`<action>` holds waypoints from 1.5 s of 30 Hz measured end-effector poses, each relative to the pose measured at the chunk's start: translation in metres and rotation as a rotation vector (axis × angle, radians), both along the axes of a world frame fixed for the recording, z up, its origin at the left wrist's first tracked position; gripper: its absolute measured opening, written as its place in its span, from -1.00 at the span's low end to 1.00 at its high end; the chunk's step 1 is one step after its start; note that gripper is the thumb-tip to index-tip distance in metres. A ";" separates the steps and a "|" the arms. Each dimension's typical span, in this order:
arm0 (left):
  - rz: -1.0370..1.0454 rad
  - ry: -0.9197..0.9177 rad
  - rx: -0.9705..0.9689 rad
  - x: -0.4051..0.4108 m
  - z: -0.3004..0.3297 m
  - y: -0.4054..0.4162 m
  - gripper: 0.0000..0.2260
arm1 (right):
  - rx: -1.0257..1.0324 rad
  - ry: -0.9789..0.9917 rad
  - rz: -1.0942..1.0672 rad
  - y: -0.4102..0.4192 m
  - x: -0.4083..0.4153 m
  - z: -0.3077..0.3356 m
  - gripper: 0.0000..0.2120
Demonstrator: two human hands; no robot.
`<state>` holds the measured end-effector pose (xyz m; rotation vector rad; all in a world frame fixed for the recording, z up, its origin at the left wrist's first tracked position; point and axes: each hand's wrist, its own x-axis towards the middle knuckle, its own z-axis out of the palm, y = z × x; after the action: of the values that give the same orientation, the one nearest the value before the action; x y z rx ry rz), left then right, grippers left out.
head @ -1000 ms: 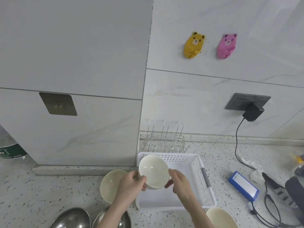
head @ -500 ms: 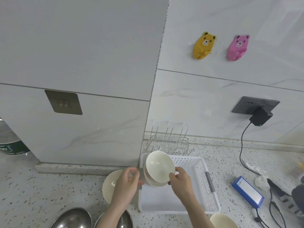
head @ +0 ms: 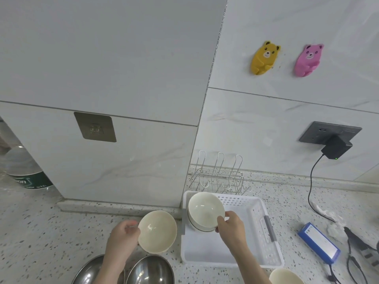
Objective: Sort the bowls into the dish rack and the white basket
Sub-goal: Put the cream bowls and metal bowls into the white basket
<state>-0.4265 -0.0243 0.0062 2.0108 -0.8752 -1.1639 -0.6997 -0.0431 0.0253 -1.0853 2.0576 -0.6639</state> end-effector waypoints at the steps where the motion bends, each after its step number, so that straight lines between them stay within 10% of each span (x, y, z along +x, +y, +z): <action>1: -0.023 -0.016 0.007 0.001 0.000 -0.001 -0.77 | 0.004 -0.001 -0.003 0.000 0.001 -0.001 -0.81; 9: -0.210 -0.109 0.134 0.002 -0.012 -0.013 -0.55 | 0.032 -0.020 -0.015 0.003 0.004 -0.005 -0.76; 28: -0.229 -0.130 0.293 0.003 -0.015 -0.024 -0.85 | -0.034 -0.295 -0.143 0.081 -0.020 0.013 -0.71; 45: 0.173 0.492 0.094 -0.028 0.000 0.053 -0.90 | -0.059 -0.513 -0.491 0.168 -0.122 0.016 -0.81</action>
<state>-0.4542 0.0283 0.0060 1.7115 -0.3982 -1.5270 -0.8213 0.1245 0.0414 -0.3644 1.8500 -1.1189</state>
